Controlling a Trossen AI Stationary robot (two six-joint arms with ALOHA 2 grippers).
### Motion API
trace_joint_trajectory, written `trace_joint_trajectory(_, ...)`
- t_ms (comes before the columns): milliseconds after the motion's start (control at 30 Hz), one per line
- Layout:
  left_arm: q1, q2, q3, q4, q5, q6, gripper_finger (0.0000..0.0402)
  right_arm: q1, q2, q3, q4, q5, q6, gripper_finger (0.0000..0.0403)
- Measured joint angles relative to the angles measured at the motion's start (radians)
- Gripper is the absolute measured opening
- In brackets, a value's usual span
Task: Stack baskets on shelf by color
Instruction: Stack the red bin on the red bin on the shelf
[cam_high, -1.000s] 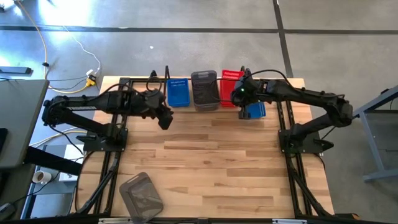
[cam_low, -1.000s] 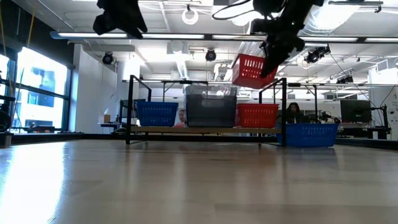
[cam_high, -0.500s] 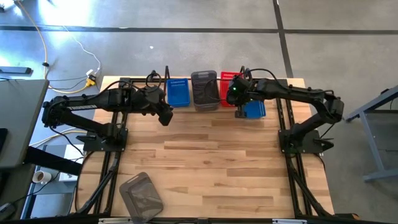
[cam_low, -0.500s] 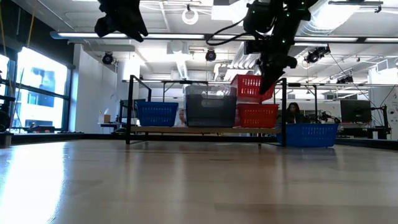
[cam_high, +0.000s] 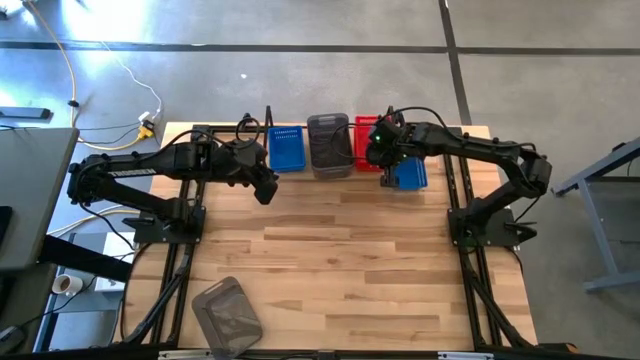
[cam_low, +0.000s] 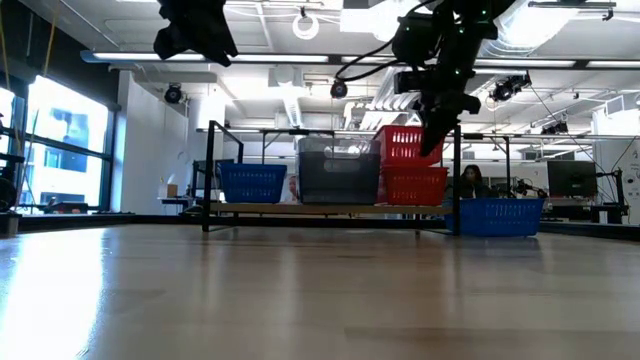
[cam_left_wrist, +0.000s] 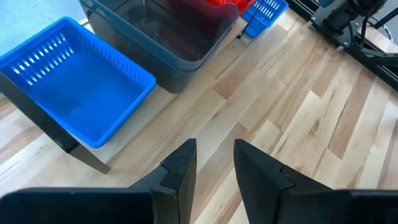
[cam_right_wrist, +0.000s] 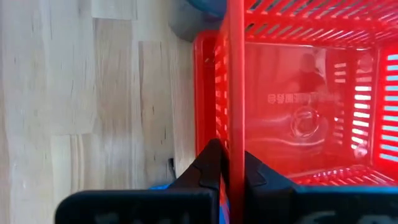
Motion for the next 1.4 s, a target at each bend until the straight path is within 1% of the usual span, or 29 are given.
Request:
trace_joint_trajectory(167,0.0,0.0,0.0,0.0,0.0,0.0,0.0099,0.0,0.0,0.0,0.0,-0.025,-0.02,0.0)
trace_joint_trajectory(300,0.0,0.0,0.0,0.0,0.0,0.0,0.0099,-0.005,0.017,0.0,0.006,0.0,-0.026,0.0)
trace_joint_trajectory(367,0.0,0.0,0.0,0.0,0.0,0.004,0.0099,-0.007,0.035,0.0,0.007,-0.022,-0.026,0.0)
trace_joint_trajectory(467,0.0,0.0,0.0,0.0,0.0,0.021,0.0099,-0.006,0.056,0.0,0.007,0.013,-0.023,0.0)
trace_joint_trajectory(600,0.0,0.0,0.0,0.0,0.001,0.025,0.0099,-0.006,0.058,0.001,0.013,-0.001,-0.007,0.0)
trace_joint_trajectory(800,0.0,0.0,0.0,0.0,0.0,0.025,0.0099,-0.006,0.058,0.001,0.013,0.006,-0.003,0.0)
trace_joint_trajectory(1000,0.0,0.0,0.0,0.0,0.0,0.026,0.0099,-0.006,0.058,0.001,0.016,0.063,-0.012,0.0)
trace_joint_trajectory(1100,0.0,0.0,0.0,0.0,0.0,0.025,0.0099,-0.006,0.058,0.001,0.016,0.048,-0.024,0.0001)
trace_joint_trajectory(1167,0.0,0.0,0.0,0.0,0.0,0.025,0.0099,-0.006,0.058,0.001,0.016,0.034,-0.026,0.0007)
trace_joint_trajectory(1233,0.0,0.0,0.0,0.0,0.0,0.025,0.0099,-0.006,0.058,0.001,0.016,0.032,-0.019,0.0021)
trace_joint_trajectory(1400,0.0,0.0,0.0,0.0,0.0,0.021,0.0099,-0.006,0.058,0.001,0.016,0.044,-0.003,0.0076)
